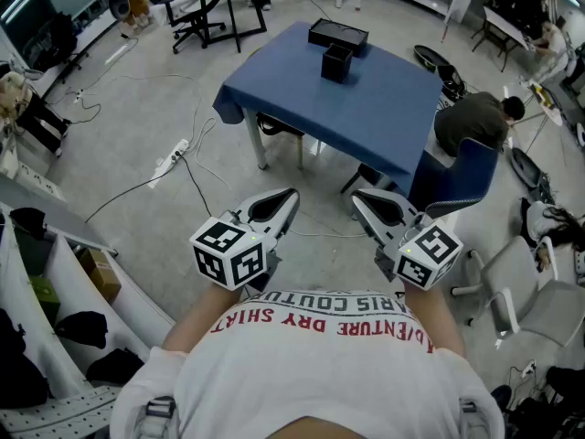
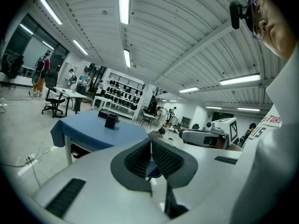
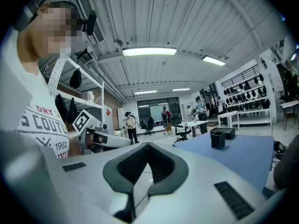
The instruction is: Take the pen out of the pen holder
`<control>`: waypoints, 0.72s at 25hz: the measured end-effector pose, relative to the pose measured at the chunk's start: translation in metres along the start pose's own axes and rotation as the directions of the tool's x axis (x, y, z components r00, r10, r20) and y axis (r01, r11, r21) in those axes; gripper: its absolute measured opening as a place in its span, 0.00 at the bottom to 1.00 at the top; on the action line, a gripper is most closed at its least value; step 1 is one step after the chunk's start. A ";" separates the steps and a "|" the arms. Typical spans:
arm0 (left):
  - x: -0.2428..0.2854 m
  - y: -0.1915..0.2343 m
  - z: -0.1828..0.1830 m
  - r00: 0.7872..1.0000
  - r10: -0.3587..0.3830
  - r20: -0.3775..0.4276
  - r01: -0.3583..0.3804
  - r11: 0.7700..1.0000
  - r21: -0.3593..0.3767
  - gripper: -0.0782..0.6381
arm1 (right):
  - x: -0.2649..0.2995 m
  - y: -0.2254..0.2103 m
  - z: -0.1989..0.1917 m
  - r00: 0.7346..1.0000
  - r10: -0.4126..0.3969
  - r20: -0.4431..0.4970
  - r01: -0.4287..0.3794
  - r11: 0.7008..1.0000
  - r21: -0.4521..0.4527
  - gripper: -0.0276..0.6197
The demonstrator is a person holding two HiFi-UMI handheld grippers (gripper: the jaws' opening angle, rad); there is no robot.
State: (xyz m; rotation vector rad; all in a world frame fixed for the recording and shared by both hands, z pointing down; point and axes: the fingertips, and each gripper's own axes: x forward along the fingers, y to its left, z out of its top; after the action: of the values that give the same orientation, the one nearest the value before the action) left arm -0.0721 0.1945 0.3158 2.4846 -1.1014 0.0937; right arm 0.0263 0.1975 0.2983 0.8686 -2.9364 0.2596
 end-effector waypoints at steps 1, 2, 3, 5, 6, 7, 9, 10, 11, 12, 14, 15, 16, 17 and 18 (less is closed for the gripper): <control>0.000 0.000 -0.001 1.000 0.000 -0.001 0.000 1.000 -0.004 0.15 | 0.000 0.000 -0.001 1.000 -0.002 -0.001 0.002 1.000 0.004 0.08; 0.000 0.001 -0.001 1.000 0.001 -0.002 -0.001 1.000 -0.007 0.15 | -0.001 -0.001 -0.001 1.000 -0.005 -0.001 0.005 1.000 0.008 0.08; 0.000 0.001 -0.002 1.000 0.002 -0.004 -0.002 1.000 -0.010 0.15 | -0.001 -0.002 -0.002 1.000 -0.009 -0.001 0.009 1.000 0.011 0.08; 0.002 0.003 -0.002 1.000 0.006 -0.009 -0.006 1.000 -0.012 0.15 | -0.002 -0.007 -0.002 1.000 -0.019 -0.001 0.019 1.000 0.015 0.08; 0.004 0.004 -0.002 1.000 0.008 -0.010 -0.009 1.000 -0.013 0.15 | -0.002 -0.010 -0.002 1.000 -0.022 0.000 0.022 1.000 0.017 0.08; 0.006 0.005 -0.002 1.000 0.011 -0.011 -0.011 1.000 -0.014 0.15 | -0.003 -0.012 -0.002 1.000 -0.022 0.003 0.022 1.000 0.018 0.08; 0.011 0.005 -0.001 1.000 0.016 -0.009 -0.016 1.000 -0.013 0.15 | -0.004 -0.016 0.001 1.000 -0.012 0.017 0.012 1.000 0.013 0.08; 0.014 0.005 0.000 1.000 0.018 -0.009 -0.018 1.000 -0.012 0.15 | -0.005 -0.017 0.003 1.000 -0.009 0.028 0.009 1.000 0.010 0.08; 0.017 0.004 0.001 1.000 0.018 -0.009 -0.018 1.000 -0.012 0.15 | -0.006 -0.020 0.005 0.999 -0.011 0.037 0.011 1.000 0.006 0.08; 0.020 0.003 0.001 1.000 0.018 -0.010 -0.018 1.000 -0.011 0.15 | -0.008 -0.023 0.007 0.999 -0.014 0.042 0.014 1.000 0.002 0.09; 0.028 0.000 0.003 1.000 0.017 -0.009 -0.017 1.000 -0.008 0.15 | -0.011 -0.030 0.008 0.999 -0.014 0.040 0.014 1.000 -0.007 0.14; 0.031 -0.002 0.004 1.000 0.018 -0.008 -0.018 1.000 -0.006 0.15 | -0.012 -0.034 0.009 0.999 -0.011 0.038 0.011 1.000 -0.010 0.24; 0.035 -0.003 0.005 1.000 0.019 -0.008 -0.019 1.000 -0.004 0.15 | -0.013 -0.037 0.009 0.999 -0.007 0.037 0.008 1.000 -0.013 0.35; 0.038 -0.004 0.006 1.000 0.020 -0.008 -0.020 1.000 -0.002 0.15 | -0.015 -0.040 0.009 0.999 -0.005 0.037 0.006 1.000 -0.016 0.39; 0.042 -0.005 0.007 1.000 0.022 -0.008 -0.022 1.000 -0.001 0.15 | -0.016 -0.043 0.010 0.999 -0.007 0.039 0.008 1.000 -0.019 0.43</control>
State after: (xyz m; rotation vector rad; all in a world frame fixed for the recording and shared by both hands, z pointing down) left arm -0.0405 0.1657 0.3176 2.4696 -1.1254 0.1095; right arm 0.0633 0.1687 0.2930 0.8916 -2.9652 0.2160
